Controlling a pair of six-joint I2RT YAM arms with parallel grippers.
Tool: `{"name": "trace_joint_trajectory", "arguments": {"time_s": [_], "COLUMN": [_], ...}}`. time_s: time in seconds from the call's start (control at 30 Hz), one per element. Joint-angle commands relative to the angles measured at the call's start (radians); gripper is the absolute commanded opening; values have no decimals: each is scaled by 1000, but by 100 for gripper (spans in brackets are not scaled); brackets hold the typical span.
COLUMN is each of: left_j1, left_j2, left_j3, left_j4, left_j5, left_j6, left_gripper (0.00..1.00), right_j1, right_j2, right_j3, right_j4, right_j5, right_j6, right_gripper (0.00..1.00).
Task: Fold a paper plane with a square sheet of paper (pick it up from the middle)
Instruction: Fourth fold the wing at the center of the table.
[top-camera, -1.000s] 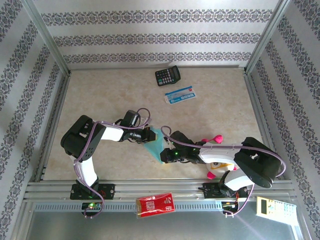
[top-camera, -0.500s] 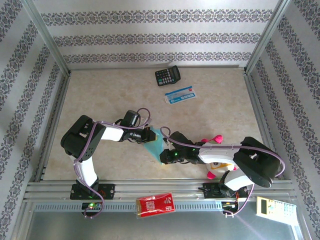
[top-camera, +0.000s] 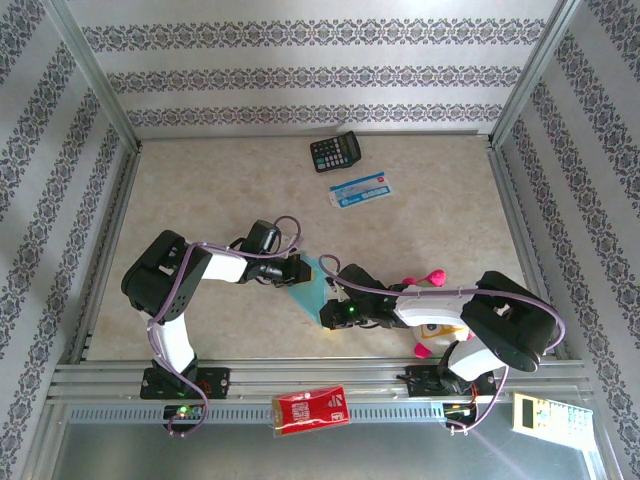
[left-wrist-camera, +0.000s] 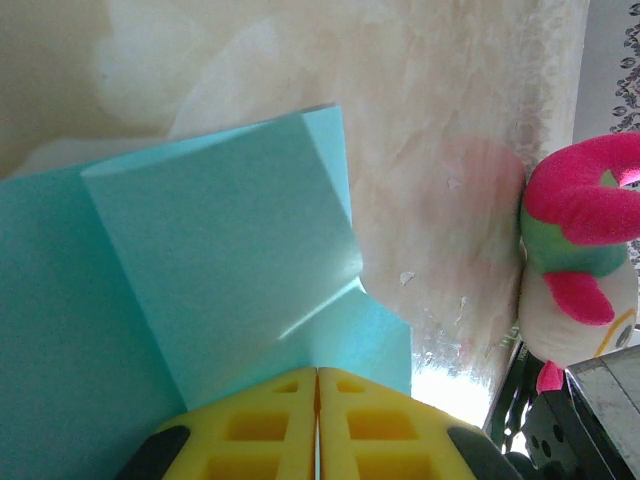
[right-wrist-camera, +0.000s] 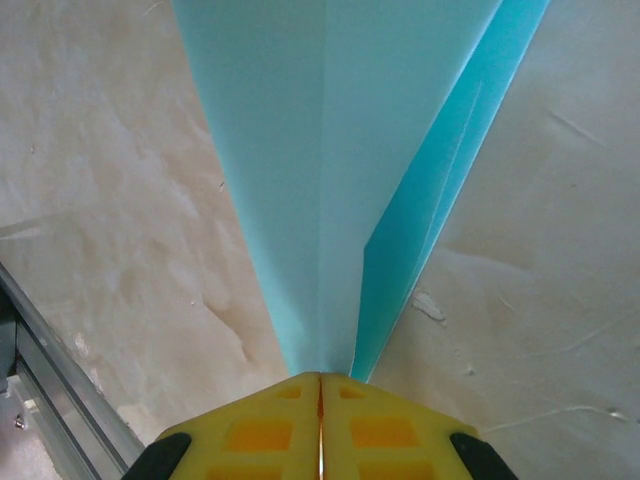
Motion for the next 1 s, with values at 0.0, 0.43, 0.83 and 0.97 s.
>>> {"name": "trace_joint_trajectory", "arguments": {"time_s": [0.0,0.43,0.83,0.97], "left_j1": [15,14,16,16], "left_j2": [37,53,51,53], "left_j3": [-20,-16,-13,-13], "left_j4": [-122,-150,-161,-160], "left_j5": [-125,-140,-140,-140], "left_j6": [47,54,59,59], "left_gripper": [11,8,8,8], "right_j1": [5,1,-14,-2], "right_j2": [23,18,-111,-129], "right_j3": [-7,1,21,32], "right_j4": [-16,-52,-65,-65], "right_j5": [21,19,-7,-14], "right_j6": [-3,-16,-13,-24], "right_gripper": [8,8,9,9]}}
